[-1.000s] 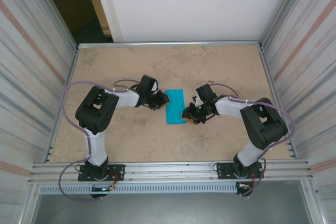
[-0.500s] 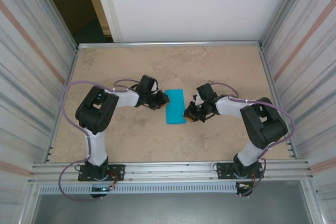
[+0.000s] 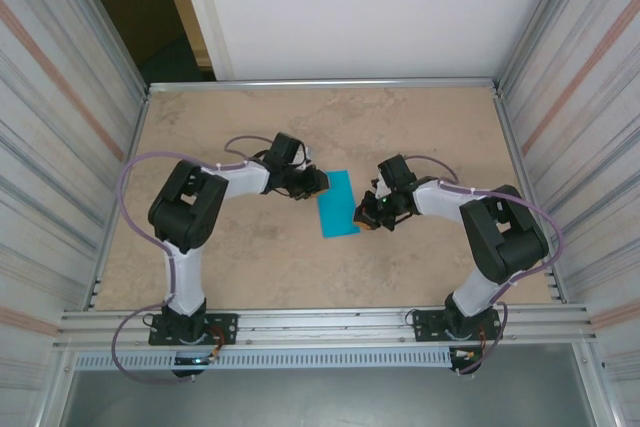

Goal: Fold a paper plane with a square sheet of paper (pick it up from the middle)
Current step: Fold the triangle a second time at the center of the table.

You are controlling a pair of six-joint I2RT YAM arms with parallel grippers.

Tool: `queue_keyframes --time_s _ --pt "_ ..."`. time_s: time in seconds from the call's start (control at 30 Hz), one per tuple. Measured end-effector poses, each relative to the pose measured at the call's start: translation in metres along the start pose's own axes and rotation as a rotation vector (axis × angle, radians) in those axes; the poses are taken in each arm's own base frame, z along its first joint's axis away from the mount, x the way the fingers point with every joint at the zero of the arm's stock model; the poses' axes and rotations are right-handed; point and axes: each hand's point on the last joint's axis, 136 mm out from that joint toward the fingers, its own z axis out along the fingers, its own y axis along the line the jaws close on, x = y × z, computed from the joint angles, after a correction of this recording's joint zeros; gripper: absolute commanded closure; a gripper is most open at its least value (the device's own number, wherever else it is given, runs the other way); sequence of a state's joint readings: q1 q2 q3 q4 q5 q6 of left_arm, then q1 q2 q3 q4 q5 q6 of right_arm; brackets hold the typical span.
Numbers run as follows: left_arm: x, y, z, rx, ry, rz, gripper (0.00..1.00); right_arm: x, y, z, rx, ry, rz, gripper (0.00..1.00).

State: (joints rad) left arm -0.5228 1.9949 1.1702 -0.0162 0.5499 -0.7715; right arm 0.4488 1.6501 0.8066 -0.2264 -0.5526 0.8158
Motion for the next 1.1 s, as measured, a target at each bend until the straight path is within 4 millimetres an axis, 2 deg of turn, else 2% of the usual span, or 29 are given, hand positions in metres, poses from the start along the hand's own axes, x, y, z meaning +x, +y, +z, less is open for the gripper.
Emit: queue_keyframes --time_s 0.1,0.23,0.43,0.63,0.93,1.1 --pt "0.006 0.012 0.007 -0.033 0.034 -0.022 0.82 0.0 0.002 -0.001 -0.006 0.002 -0.008 1.0" --pt "0.007 0.013 0.007 -0.045 0.049 -0.03 0.83 0.0 0.007 -0.002 -0.027 0.012 -0.013 1.0" --pt "0.008 0.015 0.006 -0.057 0.056 -0.038 0.85 -0.01 0.031 -0.004 -0.086 -0.003 -0.056 1.0" --pt "0.008 0.015 0.006 -0.059 0.057 -0.04 0.85 -0.017 0.046 0.01 -0.109 -0.006 -0.078 1.0" --pt "0.009 0.016 0.006 -0.059 0.057 -0.04 0.85 -0.021 0.051 0.028 -0.103 -0.004 -0.072 1.0" --pt "0.009 0.016 0.006 -0.059 0.057 -0.04 0.85 -0.029 0.057 0.031 -0.105 -0.022 -0.079 1.0"
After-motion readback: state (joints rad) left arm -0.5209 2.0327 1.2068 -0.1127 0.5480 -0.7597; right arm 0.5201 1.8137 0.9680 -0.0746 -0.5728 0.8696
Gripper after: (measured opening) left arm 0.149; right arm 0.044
